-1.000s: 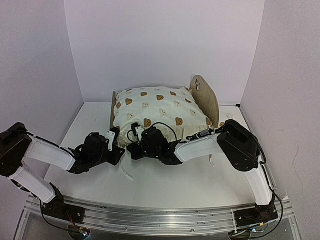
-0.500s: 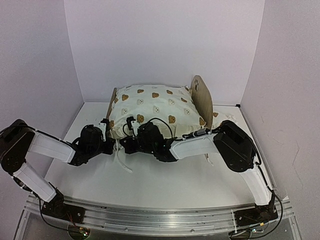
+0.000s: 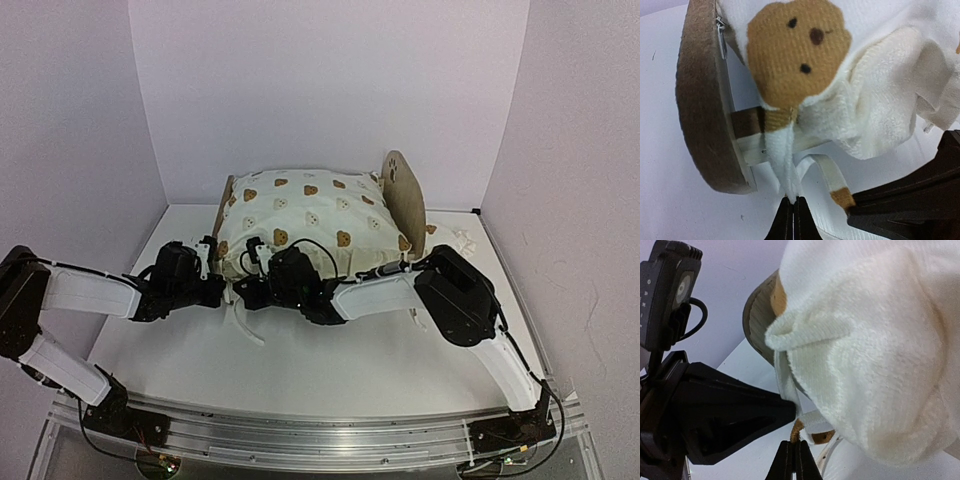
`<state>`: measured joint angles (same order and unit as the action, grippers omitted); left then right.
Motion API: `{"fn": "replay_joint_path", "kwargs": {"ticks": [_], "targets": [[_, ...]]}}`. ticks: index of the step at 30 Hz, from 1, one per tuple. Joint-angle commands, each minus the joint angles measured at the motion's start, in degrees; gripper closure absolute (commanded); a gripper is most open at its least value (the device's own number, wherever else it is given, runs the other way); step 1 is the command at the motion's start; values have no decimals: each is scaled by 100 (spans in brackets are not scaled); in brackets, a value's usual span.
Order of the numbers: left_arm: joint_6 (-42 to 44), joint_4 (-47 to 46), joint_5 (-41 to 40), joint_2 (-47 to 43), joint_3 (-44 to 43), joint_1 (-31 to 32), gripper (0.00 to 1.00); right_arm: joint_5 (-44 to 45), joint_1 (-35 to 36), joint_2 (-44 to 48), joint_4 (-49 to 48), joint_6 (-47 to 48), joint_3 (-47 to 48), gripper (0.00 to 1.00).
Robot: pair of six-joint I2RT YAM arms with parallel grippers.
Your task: Set up the pet bed
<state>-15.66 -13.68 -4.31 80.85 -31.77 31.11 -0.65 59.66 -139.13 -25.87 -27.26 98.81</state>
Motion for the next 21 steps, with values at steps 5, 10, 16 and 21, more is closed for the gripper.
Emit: {"fn": "replay_joint_path", "kwargs": {"ticks": [5,10,16,21], "targets": [[-148,541,519,-513,-66,-35,100,-127,-33,-461,227,115,838,100],[29,710,726,-597,-210,-53,100,7,-62,-615,332,112,1053,100],[227,969,1150,-971,-299,-53,100,-252,-157,-782,406,-130,1161,100],[190,1141,1299,-952,-337,-56,100,-1588,-165,-1131,128,-107,1675,100]]}}
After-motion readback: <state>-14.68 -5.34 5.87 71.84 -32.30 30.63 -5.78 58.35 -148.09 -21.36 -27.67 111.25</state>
